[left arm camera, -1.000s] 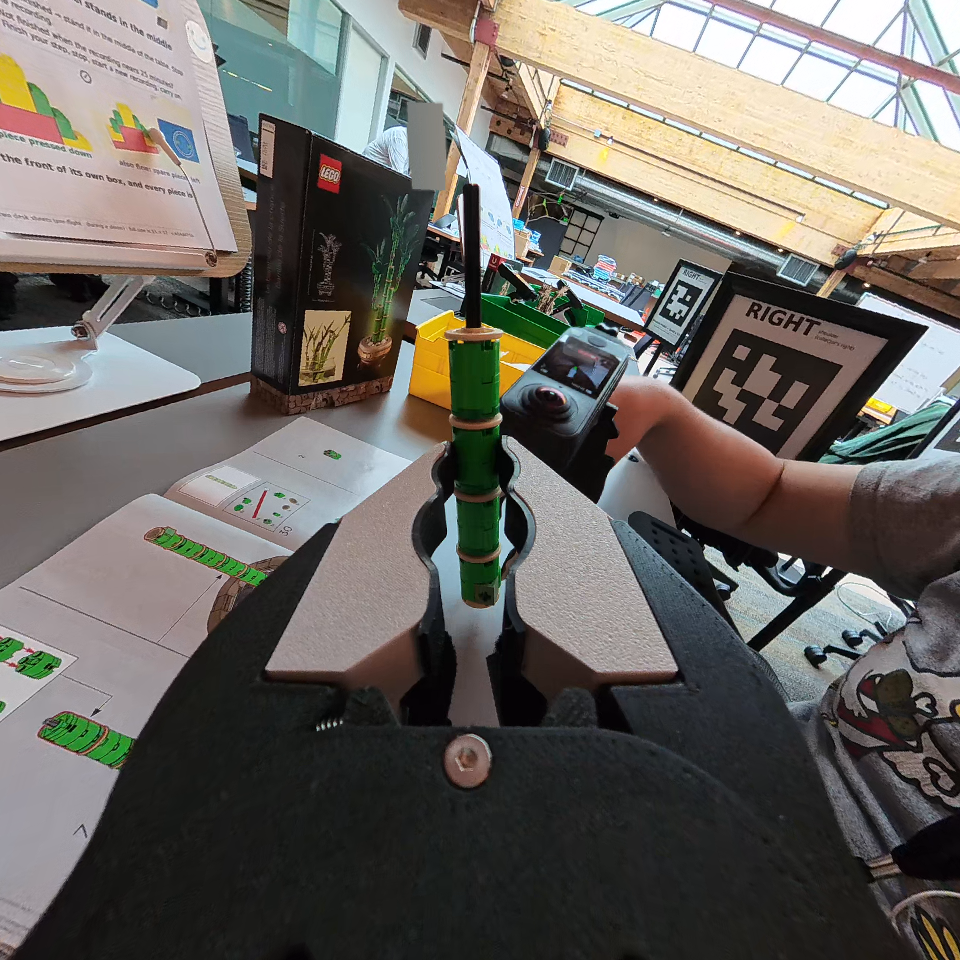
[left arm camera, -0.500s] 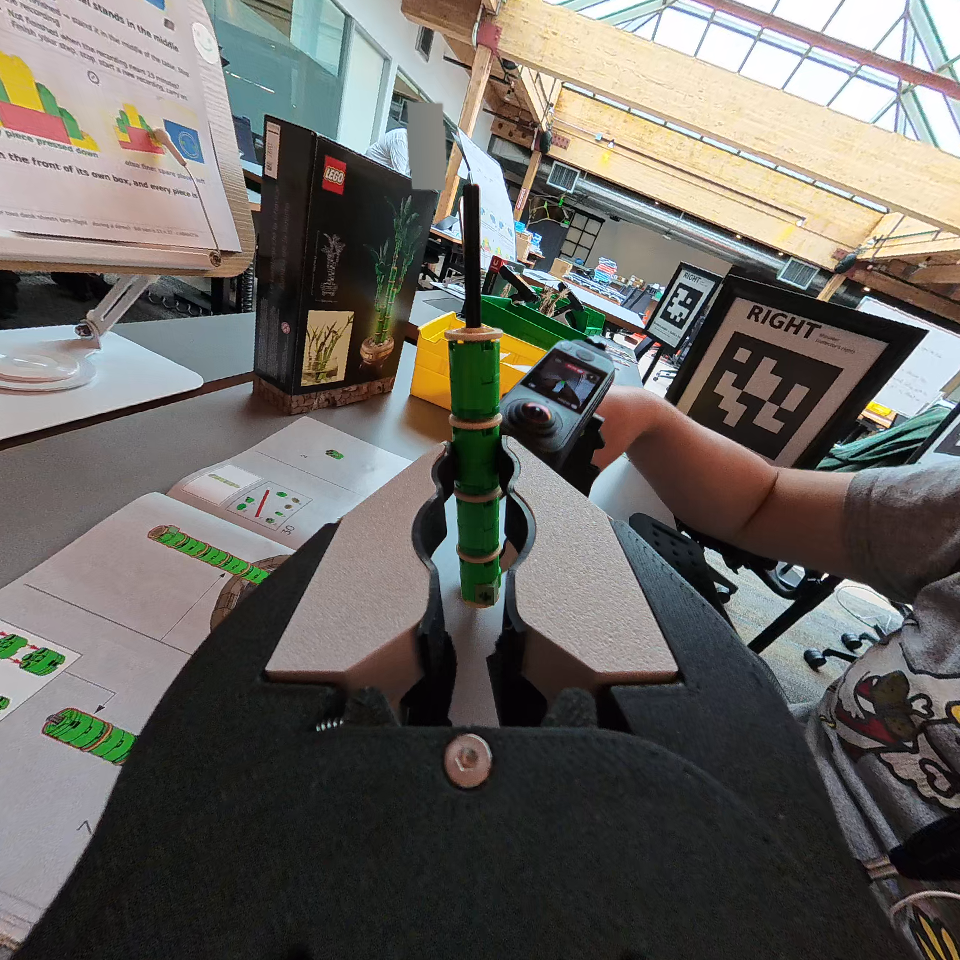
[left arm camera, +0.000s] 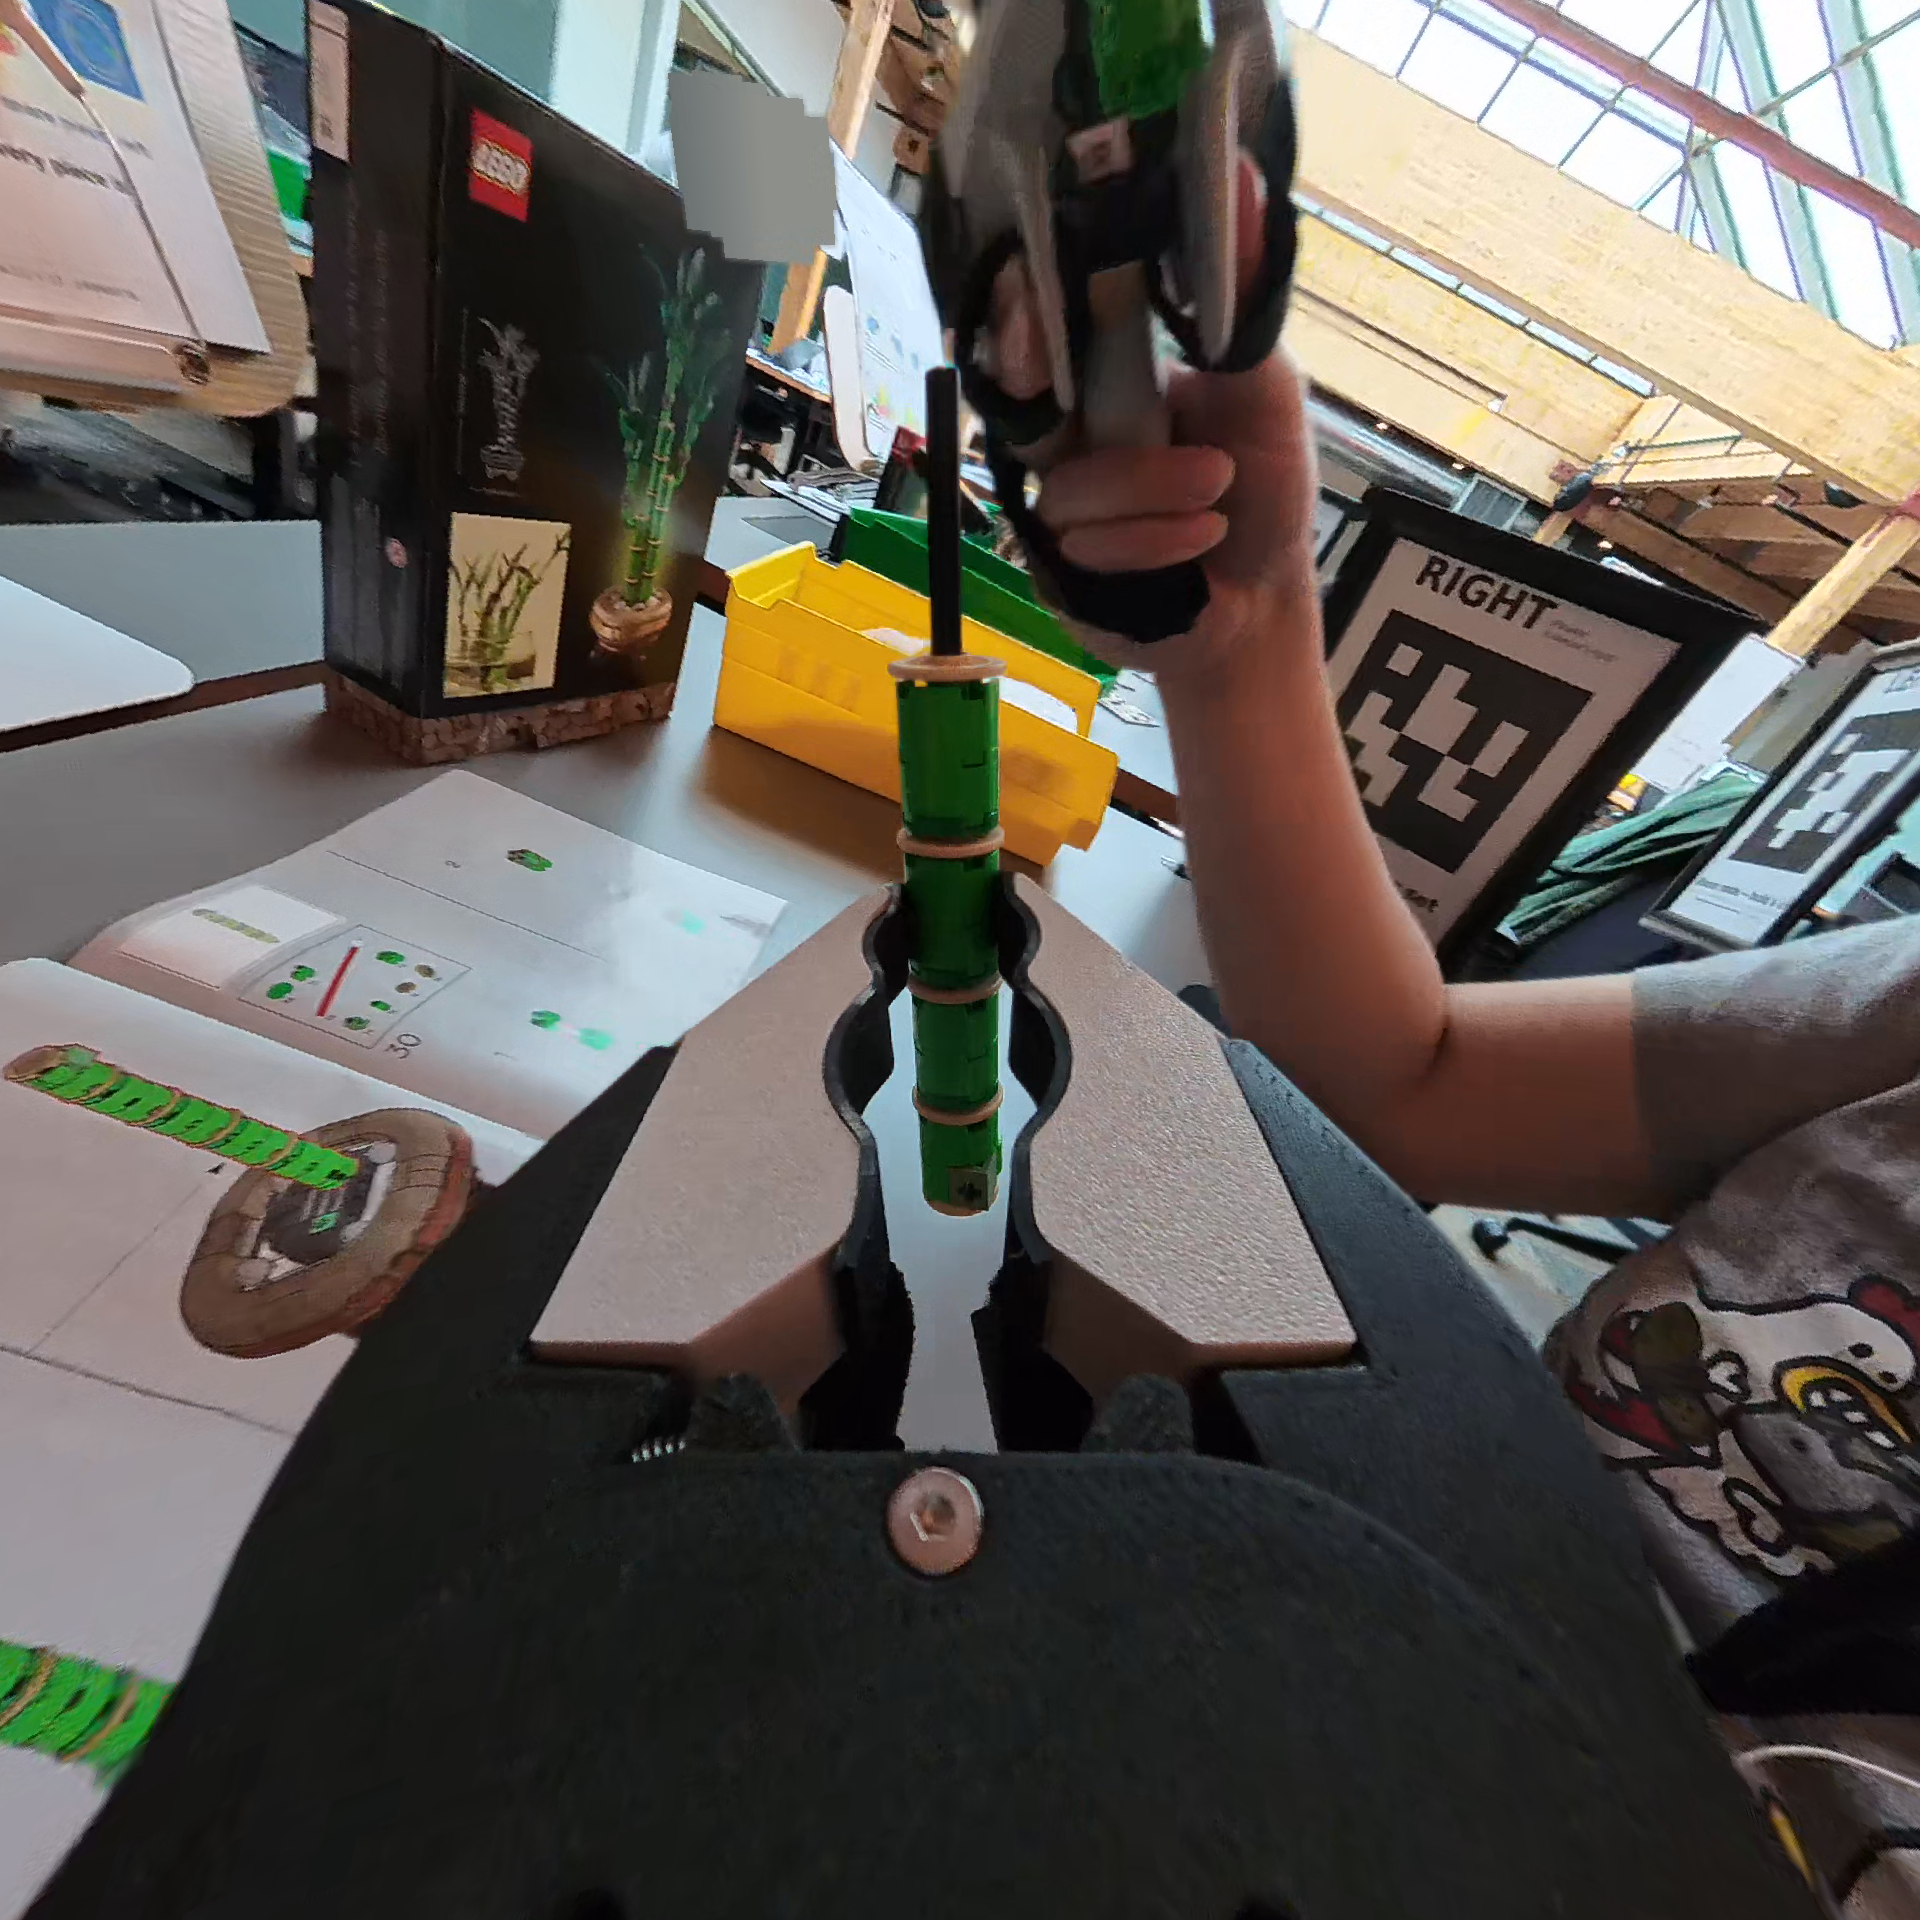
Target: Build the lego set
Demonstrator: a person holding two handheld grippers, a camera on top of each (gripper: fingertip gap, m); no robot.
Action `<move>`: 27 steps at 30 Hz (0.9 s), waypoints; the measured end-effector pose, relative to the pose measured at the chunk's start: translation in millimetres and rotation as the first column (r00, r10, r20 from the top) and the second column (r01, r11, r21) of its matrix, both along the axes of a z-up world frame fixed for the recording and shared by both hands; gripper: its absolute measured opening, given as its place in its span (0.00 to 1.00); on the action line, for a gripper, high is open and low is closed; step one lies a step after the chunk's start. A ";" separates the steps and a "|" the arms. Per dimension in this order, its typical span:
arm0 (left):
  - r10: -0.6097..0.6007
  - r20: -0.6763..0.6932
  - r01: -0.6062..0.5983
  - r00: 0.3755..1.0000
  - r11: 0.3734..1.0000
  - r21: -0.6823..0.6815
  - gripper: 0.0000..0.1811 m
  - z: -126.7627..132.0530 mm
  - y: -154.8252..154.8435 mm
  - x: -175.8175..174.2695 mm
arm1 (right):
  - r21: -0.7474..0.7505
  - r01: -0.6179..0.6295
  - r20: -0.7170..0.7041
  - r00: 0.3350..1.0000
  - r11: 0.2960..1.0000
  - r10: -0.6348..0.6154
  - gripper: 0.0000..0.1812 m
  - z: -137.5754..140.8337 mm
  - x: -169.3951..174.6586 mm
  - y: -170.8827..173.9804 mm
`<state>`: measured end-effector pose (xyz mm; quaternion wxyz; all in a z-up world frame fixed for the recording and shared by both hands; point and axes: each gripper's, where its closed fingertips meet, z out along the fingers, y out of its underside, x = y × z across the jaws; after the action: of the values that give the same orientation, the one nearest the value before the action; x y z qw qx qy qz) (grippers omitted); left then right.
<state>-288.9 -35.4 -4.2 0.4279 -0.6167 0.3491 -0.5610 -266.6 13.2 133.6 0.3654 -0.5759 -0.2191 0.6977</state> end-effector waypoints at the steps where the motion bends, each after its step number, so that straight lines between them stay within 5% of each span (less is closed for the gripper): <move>1: -0.023 0.012 0.023 1.000 1.000 -0.009 0.08 1.9 -4.6 2.8 | -0.074 -0.035 -0.040 0.999 0.997 0.032 0.07 -6.2 -3.6 4.6; 4: -0.078 0.048 0.079 0.996 0.996 -0.032 0.08 9.4 -16.1 7.3 | -0.247 -0.223 -0.171 0.968 0.943 0.184 0.07 -21.3 -15.3 5.3; 13: -0.056 0.086 0.068 0.995 0.988 -0.141 0.08 7.3 -4.9 -1.3 | -0.482 -0.485 -0.543 0.819 0.730 0.186 0.07 -47.3 -24.7 32.1; 18: -0.026 0.024 0.029 0.999 0.988 -0.154 0.08 -2.1 1.7 -3.9 | -0.540 -0.470 -0.538 0.831 0.698 0.143 0.07 -61.6 -32.6 38.9; 27: -0.112 0.128 0.151 0.986 0.920 -0.361 0.08 -4.1 -1.2 -5.1 | -0.561 -0.343 -0.398 0.910 0.753 0.118 0.07 -77.0 -39.7 42.5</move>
<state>-294.0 -36.6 -8.3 0.2833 -0.6311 0.2551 -0.6756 -306.4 55.7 56.6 0.0975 -0.5029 0.0179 0.8587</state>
